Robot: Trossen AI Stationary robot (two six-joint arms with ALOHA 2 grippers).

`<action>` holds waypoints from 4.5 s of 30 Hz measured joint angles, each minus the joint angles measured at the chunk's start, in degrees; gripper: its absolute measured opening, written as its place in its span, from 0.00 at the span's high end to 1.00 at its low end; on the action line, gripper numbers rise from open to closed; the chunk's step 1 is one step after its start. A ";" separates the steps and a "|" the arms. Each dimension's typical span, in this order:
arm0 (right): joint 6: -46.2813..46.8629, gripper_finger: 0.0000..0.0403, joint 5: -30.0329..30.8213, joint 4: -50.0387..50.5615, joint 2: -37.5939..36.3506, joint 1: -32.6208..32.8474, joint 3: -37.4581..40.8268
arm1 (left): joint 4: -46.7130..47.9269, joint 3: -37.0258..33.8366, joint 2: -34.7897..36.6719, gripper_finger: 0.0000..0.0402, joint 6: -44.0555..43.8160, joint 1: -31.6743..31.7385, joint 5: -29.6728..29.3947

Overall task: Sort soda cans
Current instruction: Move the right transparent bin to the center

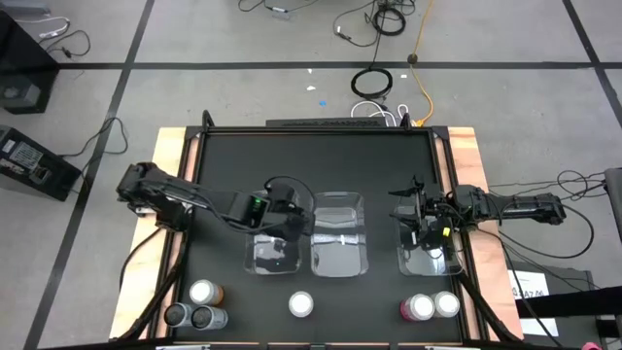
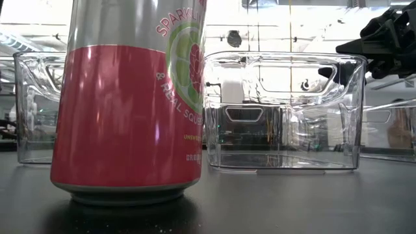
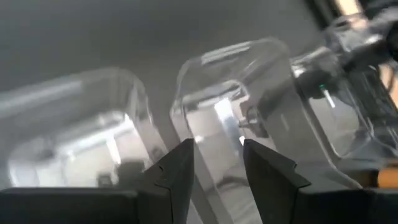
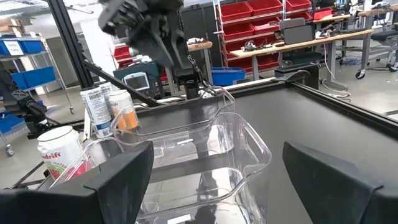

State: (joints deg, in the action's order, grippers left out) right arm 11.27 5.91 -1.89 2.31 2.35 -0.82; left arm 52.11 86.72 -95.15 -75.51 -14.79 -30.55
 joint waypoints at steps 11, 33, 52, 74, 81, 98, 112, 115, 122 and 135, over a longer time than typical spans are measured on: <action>0.00 0.13 -0.01 -0.02 0.01 0.00 0.00 | 2.60 0.00 12.55 0.63 27.54 -0.37 -8.10; 0.00 0.13 -0.01 -0.01 0.02 0.01 0.00 | -16.93 -33.62 49.72 0.63 56.60 -2.56 3.36; 0.01 0.13 0.00 -0.02 0.02 0.00 0.00 | -28.38 -54.22 55.33 0.63 49.38 -2.55 12.37; -3.36 0.13 4.37 -3.47 0.94 -0.63 -6.61 | -35.10 -54.27 55.43 0.63 66.95 -2.54 17.00; -5.32 0.13 4.43 12.63 11.76 -0.63 -23.12 | -34.71 -54.27 58.30 0.63 72.43 -2.55 16.92; 11.09 0.13 4.06 41.23 53.46 -0.63 -58.91 | -39.43 -67.74 80.23 0.63 74.49 -2.55 16.88; 31.09 0.13 -1.51 50.57 65.23 -0.63 -69.75 | -39.07 -72.06 87.56 0.63 74.64 -2.53 16.99; 33.83 0.13 -1.54 49.40 65.67 -0.62 -69.75 | -39.05 -72.06 87.72 0.63 74.84 -2.53 16.99; 34.76 0.13 -1.50 44.29 66.71 -0.63 -69.75 | -37.39 -72.06 87.72 0.63 74.65 -2.54 16.94; 45.72 0.13 3.61 57.80 66.69 -1.95 -69.75 | -37.41 -72.06 87.72 0.63 75.46 -2.54 13.86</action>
State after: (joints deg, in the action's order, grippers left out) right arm 56.98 9.52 55.90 68.99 0.40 -70.57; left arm 14.70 14.66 -7.42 -0.05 -17.33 -16.68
